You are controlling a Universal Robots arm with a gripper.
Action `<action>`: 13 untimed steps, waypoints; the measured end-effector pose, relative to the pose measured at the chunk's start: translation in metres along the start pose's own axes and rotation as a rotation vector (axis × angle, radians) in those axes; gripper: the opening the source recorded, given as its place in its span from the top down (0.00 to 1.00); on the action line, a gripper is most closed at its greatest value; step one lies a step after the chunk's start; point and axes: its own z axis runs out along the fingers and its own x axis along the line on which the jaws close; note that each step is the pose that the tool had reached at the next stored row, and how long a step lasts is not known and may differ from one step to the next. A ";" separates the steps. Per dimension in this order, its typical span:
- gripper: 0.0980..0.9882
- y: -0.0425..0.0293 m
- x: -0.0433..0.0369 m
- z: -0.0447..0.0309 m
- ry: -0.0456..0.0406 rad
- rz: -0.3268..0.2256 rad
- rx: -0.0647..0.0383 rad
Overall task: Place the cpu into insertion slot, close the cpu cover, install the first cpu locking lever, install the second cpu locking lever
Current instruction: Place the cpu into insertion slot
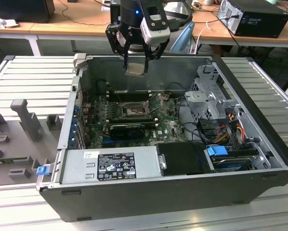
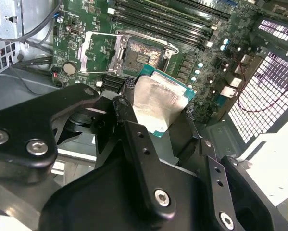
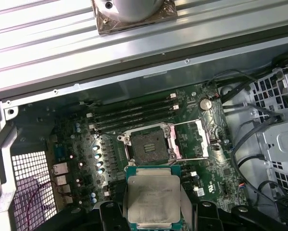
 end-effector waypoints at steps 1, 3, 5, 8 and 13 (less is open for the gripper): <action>0.52 0.0000 0.0000 0.0000 -0.0002 0.002 0.000; 0.52 0.0000 0.0000 0.0000 -0.0005 0.006 0.000; 0.52 0.0000 0.0000 0.0000 -0.0011 0.012 0.000; 0.52 0.0000 0.0000 0.0000 -0.0021 0.023 0.000; 0.52 0.0000 0.0000 0.0000 -0.0044 0.049 -0.001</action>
